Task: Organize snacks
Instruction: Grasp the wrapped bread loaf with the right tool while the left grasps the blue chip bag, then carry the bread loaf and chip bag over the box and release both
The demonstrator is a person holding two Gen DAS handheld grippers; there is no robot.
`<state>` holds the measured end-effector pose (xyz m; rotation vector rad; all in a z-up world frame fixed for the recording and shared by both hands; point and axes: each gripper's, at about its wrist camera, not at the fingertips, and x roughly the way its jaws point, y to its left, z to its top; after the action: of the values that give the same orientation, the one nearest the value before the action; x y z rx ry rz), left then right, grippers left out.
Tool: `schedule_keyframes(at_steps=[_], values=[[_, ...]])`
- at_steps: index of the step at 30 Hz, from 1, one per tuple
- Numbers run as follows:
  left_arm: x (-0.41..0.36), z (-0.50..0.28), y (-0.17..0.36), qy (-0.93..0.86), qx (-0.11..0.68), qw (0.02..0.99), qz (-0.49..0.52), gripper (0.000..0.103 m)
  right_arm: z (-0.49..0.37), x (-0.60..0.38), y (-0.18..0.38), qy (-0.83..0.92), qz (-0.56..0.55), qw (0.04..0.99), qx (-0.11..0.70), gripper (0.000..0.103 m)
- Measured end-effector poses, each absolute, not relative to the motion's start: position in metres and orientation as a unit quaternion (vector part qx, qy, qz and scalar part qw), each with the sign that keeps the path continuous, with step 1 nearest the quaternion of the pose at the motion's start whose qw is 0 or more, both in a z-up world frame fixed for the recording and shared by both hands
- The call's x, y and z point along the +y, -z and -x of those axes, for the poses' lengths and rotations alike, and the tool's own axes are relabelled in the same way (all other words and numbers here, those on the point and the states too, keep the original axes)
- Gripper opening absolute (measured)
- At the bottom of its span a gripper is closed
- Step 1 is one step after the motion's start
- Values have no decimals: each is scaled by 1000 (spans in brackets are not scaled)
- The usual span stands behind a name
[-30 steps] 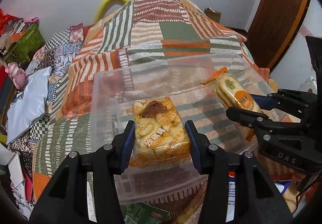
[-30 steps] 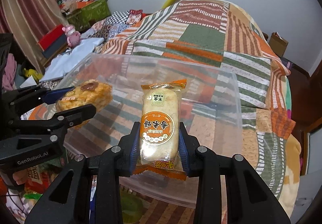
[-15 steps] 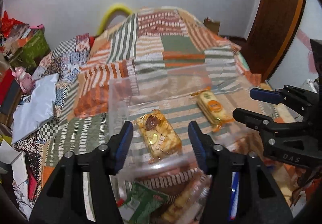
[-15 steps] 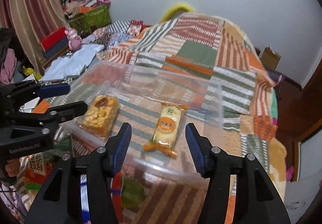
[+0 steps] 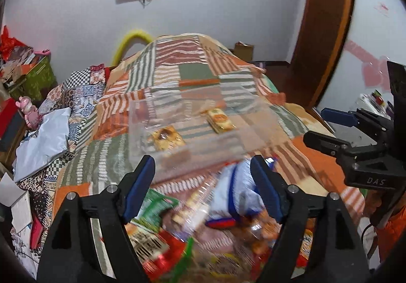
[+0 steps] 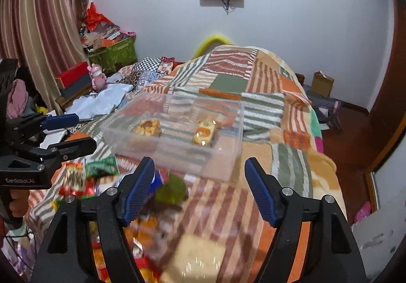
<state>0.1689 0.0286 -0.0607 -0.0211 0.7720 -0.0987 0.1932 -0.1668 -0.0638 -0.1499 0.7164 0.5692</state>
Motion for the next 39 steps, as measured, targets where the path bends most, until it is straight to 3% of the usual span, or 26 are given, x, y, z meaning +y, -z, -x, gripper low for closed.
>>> schedule_keyframes(at_steps=[11,27,29,31,39], values=[[2,-139,103,73,408,910,14,82,-163,-182,124,-258,68,877,401,71],[-14,-192,136,50,450,891,15,81,-153,-205,146,-254,69,865,426,71],[-15,-195,138,53,450,892,15,75,-154,-209,150,-255,63,863,430,69],[-17,-196,141,64,451,890,18,66,-154,-212,151,-261,52,860,435,54],[-13,-183,137,64,439,896,15,57,-154,-215,147,-260,34,865,427,52]])
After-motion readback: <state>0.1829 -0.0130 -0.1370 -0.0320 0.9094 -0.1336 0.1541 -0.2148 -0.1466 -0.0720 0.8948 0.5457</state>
